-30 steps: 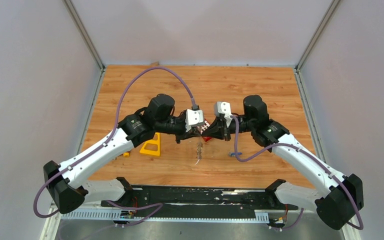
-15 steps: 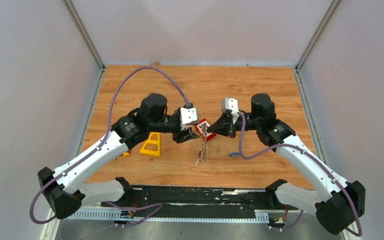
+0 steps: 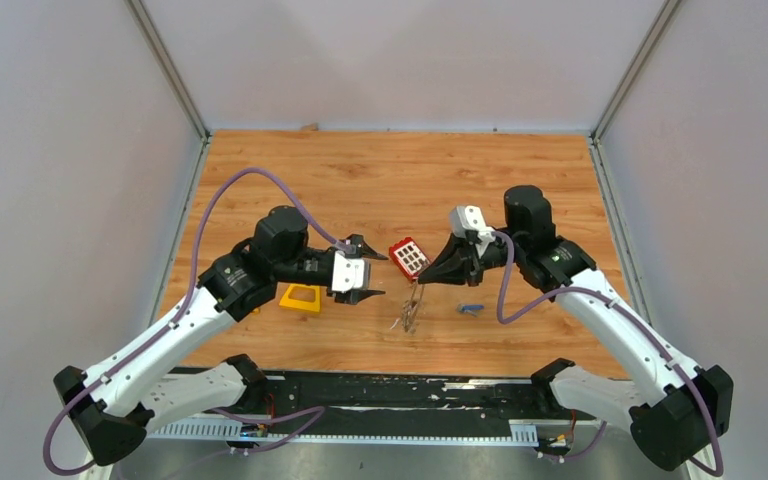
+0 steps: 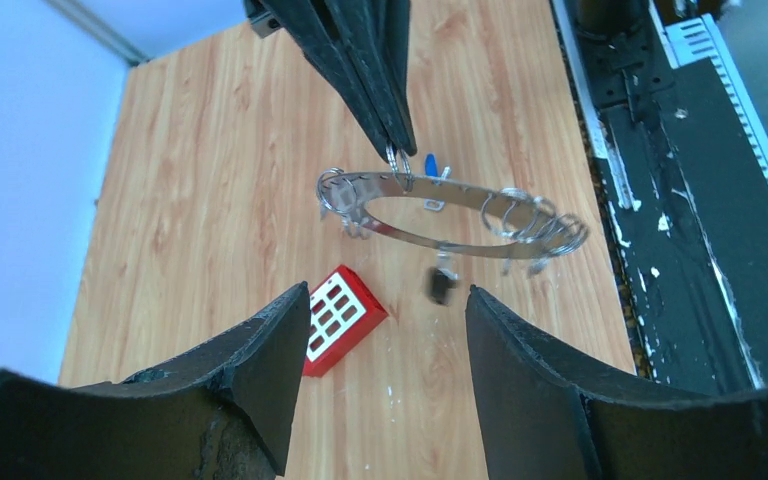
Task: Put the keys on the keyring
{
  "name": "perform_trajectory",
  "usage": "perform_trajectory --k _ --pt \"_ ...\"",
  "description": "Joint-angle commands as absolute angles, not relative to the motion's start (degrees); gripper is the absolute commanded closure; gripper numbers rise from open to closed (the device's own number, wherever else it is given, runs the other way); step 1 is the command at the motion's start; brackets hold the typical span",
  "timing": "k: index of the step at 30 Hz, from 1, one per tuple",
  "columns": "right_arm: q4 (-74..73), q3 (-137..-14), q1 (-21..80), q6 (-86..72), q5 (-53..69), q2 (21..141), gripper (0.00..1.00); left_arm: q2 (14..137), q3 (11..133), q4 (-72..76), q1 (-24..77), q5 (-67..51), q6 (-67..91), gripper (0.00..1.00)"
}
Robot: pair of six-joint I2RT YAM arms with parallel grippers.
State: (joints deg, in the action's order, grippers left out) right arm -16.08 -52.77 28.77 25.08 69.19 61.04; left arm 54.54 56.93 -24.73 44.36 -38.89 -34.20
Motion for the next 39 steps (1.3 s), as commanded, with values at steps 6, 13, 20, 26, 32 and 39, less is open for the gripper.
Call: perform_trajectory --k 6,13,20,26,32,39 --pt "-37.4 -60.9 29.9 47.4 79.7 60.7 1.0 56.3 56.4 -26.1 44.4 -47.8 -43.8 0.34" --pt "-42.8 -61.6 31.1 54.1 80.0 60.6 1.0 55.6 53.8 -25.2 44.5 -48.4 -44.0 0.35" --pt "-49.1 -63.7 32.3 60.1 79.4 63.5 1.0 56.2 52.2 -23.2 44.9 -49.6 -43.3 0.38" --pt "-43.1 -63.1 32.7 54.9 76.6 63.4 1.0 56.5 52.0 -22.4 45.4 -51.2 -42.6 0.48" --pt "-28.3 -60.3 32.6 37.3 68.8 61.7 1.0 56.3 52.0 -21.3 45.5 -54.0 -41.2 0.55" --pt "-23.4 -59.8 32.7 30.5 64.8 61.5 1.0 59.9 53.3 -15.9 45.5 -49.8 -38.3 0.56"
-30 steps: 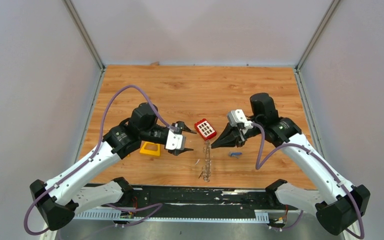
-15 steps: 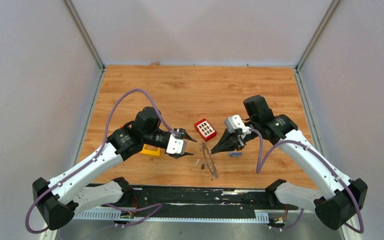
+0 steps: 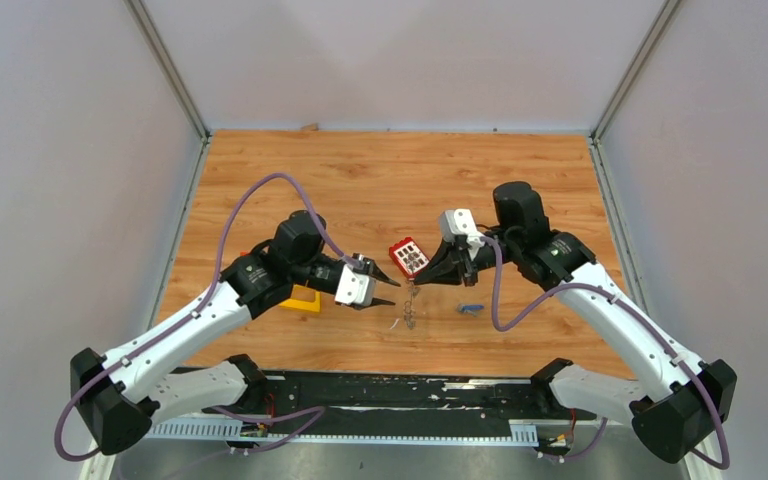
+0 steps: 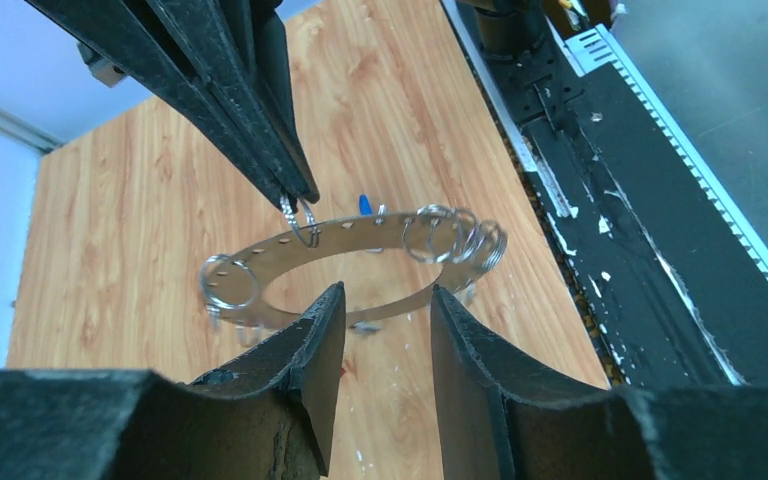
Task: Put the keys on the keyring
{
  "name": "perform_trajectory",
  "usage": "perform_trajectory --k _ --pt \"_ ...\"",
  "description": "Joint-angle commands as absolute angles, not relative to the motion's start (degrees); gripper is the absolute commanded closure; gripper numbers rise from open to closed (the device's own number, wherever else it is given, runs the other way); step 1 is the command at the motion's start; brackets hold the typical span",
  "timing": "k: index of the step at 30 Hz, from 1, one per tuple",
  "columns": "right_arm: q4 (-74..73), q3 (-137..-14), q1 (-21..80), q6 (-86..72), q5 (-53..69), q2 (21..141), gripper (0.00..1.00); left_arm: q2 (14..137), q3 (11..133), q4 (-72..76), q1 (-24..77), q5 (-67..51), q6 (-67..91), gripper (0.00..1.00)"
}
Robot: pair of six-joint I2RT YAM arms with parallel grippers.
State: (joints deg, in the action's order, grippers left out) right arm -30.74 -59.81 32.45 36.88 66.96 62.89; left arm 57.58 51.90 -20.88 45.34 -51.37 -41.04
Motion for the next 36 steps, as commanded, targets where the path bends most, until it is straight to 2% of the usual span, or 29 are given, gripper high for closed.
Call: perform_trajectory --k 1,10,23,36 --pt "-22.8 -59.7 32.6 29.8 64.7 61.5 1.0 60.5 53.6 -15.3 45.5 -49.1 -37.8 0.57" --pt "-20.7 -59.0 32.7 26.5 63.2 61.1 1.0 63.0 55.4 -11.6 45.6 -44.0 -34.0 0.62" --pt "-18.9 -58.2 32.7 24.7 62.3 60.8 1.0 63.6 56.9 -9.4 45.6 -45.3 -29.5 0.73" --pt "-18.4 -57.9 32.7 24.4 61.5 60.7 1.0 63.7 57.2 -8.8 45.5 -47.3 -27.7 0.79"
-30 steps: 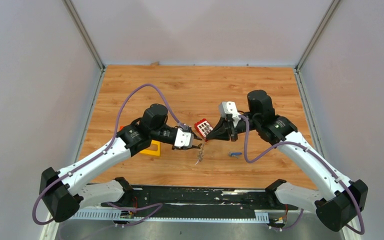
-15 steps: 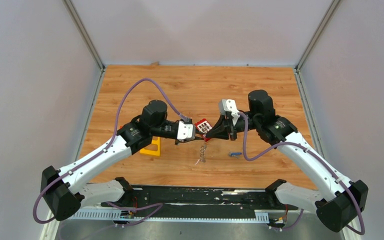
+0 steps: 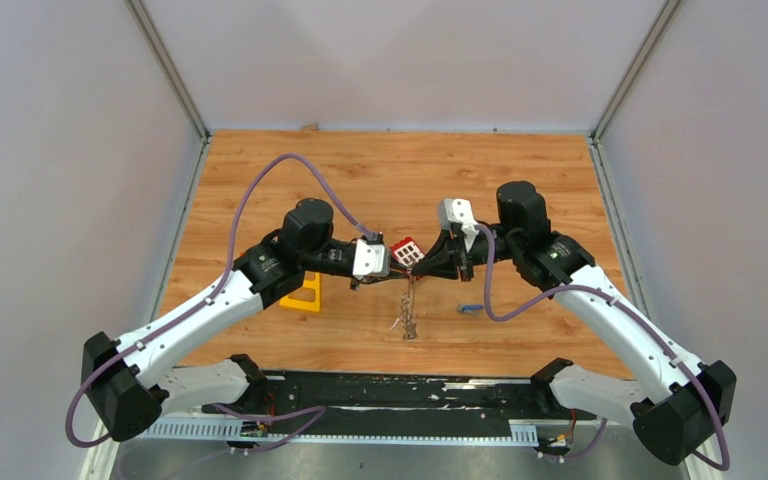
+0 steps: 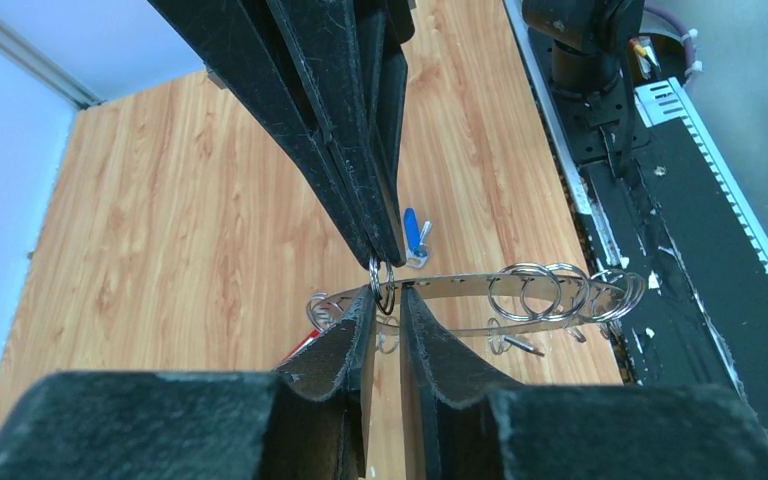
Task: Put the keys on the keyring
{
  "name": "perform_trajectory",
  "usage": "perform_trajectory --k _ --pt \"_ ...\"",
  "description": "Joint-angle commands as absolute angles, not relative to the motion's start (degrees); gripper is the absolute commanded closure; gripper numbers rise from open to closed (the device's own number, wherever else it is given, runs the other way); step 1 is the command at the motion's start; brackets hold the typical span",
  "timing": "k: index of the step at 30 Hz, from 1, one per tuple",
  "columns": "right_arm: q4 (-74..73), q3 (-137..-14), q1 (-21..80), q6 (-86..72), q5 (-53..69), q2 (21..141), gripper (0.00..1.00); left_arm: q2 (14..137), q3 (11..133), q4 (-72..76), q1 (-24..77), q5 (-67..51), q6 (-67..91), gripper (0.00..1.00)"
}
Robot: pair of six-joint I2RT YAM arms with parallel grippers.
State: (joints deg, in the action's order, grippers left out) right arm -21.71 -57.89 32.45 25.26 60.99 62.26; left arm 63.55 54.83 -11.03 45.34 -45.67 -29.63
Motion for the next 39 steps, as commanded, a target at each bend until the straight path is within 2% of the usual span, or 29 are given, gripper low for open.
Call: perform_trajectory --k 1,6,8,11,16,18,20,27,39 --pt "-18.4 -58.0 32.7 24.4 61.4 60.7 1.0 63.9 57.2 -8.6 45.5 -47.3 -27.6 0.81" --pt "-17.9 -57.6 32.6 24.3 61.5 60.6 1.0 64.3 57.3 -7.8 45.5 -47.2 -26.9 0.91" --pt "-17.8 -57.5 32.6 24.3 61.5 60.7 1.0 64.6 57.5 -7.6 45.5 -47.1 -26.5 0.98" --pt "-18.0 -57.5 32.5 24.6 60.9 60.6 0.98 64.5 57.9 -8.8 45.5 -46.1 -26.6 1.0" --pt "-20.4 -57.9 32.1 27.0 56.9 59.5 0.72 64.1 60.7 -15.7 45.7 -38.0 -27.4 1.0" --pt "-21.5 -58.0 32.1 28.4 55.5 59.0 0.56 64.5 62.9 -19.7 45.8 -34.7 -27.4 1.0" --pt "-22.1 -58.1 32.1 29.5 53.9 58.4 0.48 65.4 65.6 -23.9 46.0 -32.9 -27.2 1.0" --pt "-21.2 -58.1 32.0 29.2 51.3 57.8 0.47 67.6 72.7 -33.8 47.2 -28.8 -24.1 1.0" --pt "-20.3 -58.2 32.1 27.8 51.7 58.4 0.53 67.6 74.2 -34.6 47.4 -32.8 -16.3 1.0"
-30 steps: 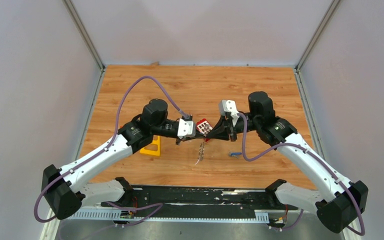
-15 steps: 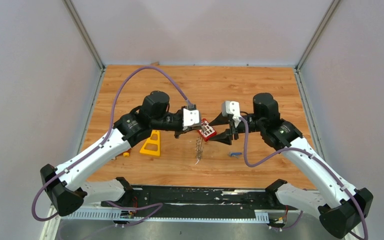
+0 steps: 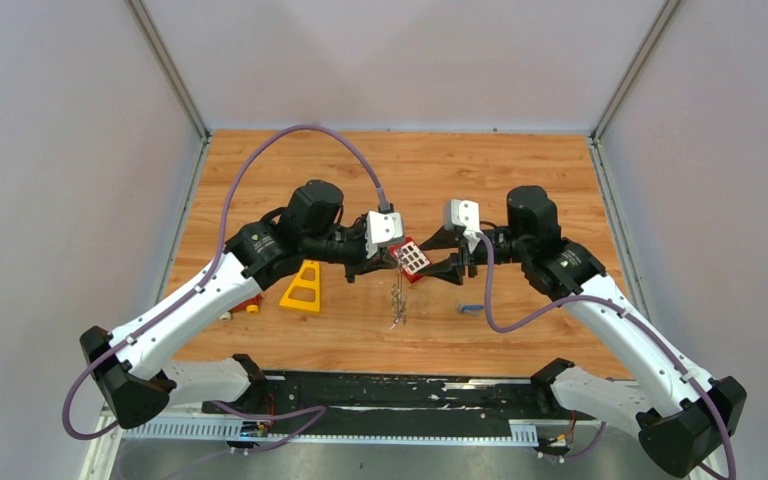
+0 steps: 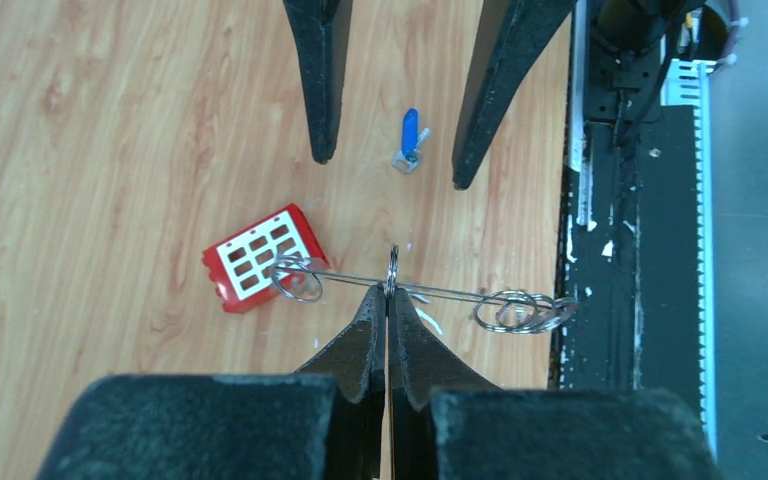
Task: Put the keys on the keyring
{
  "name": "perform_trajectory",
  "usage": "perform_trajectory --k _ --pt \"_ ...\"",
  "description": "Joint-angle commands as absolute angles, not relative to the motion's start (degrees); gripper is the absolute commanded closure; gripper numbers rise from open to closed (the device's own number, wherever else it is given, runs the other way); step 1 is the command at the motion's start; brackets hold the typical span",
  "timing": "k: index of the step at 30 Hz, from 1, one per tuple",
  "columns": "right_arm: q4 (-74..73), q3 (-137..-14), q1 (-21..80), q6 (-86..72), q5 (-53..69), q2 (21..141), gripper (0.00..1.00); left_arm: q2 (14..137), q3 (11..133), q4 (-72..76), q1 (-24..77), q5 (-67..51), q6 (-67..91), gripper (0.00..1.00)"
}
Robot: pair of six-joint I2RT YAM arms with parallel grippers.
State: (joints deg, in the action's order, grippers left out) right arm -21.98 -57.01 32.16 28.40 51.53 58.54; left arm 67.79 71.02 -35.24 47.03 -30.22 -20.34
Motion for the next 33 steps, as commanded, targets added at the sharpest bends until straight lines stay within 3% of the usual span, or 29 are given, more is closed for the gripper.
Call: perform_trajectory --k 1,16,27,33 --pt "-20.3 -58.1 32.1 27.9 51.9 58.4 0.54 67.6 74.3 -34.6 47.4 -33.1 -15.4 1.0" --pt "-23.5 -58.4 32.0 31.3 61.4 58.3 0.57 65.2 71.1 -29.7 47.3 -40.7 -13.8 1.0" --pt "-23.7 -57.3 32.0 33.3 60.0 57.9 0.6 57.4 61.2 -33.4 47.5 -36.1 -57.2 1.0" --pt "-23.5 -56.8 32.1 33.0 60.2 58.7 0.61 55.2 55.1 -35.2 47.6 -37.4 -72.2 1.0"
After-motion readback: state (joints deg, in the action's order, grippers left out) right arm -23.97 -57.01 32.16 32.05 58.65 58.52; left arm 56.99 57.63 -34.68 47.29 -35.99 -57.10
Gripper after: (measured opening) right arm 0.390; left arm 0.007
